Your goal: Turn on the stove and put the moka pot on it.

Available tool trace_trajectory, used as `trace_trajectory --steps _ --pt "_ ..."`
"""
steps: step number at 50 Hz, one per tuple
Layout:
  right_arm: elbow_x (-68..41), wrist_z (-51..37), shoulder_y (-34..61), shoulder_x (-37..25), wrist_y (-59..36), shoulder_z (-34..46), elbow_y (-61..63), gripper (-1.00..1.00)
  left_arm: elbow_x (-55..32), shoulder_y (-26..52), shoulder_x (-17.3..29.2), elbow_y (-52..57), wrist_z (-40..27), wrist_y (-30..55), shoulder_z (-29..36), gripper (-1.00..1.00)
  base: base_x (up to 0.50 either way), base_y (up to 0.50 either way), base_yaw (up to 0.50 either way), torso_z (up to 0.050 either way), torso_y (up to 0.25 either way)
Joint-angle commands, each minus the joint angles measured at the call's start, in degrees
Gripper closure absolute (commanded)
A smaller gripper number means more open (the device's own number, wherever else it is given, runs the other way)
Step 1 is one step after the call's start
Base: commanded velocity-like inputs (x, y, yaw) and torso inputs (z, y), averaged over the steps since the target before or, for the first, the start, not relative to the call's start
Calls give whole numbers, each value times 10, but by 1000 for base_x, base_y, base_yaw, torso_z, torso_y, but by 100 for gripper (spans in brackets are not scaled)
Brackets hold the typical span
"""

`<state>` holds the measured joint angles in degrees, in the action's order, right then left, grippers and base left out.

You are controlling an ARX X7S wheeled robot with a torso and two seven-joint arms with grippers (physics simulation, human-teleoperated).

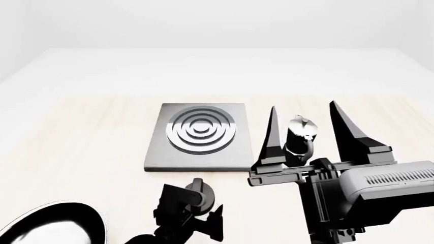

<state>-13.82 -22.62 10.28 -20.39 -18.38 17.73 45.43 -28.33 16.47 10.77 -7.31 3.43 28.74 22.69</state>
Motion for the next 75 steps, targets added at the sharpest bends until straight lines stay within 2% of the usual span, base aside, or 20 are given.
trace_trajectory --steps 1,15,33,45,53,62,75 --pt "-2 -3 1 -2 -1 1 2 -100 -3 -2 -2 8 1 6 13 -100 0 0 0 0 0" --pt "-2 -5 1 -3 2 4 -1 -100 -3 -2 -7 -2 7 -1 27 -100 0 0 0 0 0" --pt "-8 -8 -1 -7 3 3 0 -100 -13 7 -8 55 -2 37 54 -100 0 0 0 0 0" --pt "-8 -8 -5 -9 13 4 -7 -100 -12 39 -15 58 -8 46 61 -100 0 0 0 0 0" --pt "-13 -9 -7 -11 16 0 -12 -100 -19 68 -7 120 -31 76 56 -100 0 0 0 0 0" --pt "-12 -11 -9 -13 16 4 -9 -100 -4 91 16 211 -62 73 44 -100 0 0 0 0 0" --pt "-15 -13 -5 -17 15 1 -9 -100 24 78 53 314 -108 -10 -26 -100 0 0 0 0 0"
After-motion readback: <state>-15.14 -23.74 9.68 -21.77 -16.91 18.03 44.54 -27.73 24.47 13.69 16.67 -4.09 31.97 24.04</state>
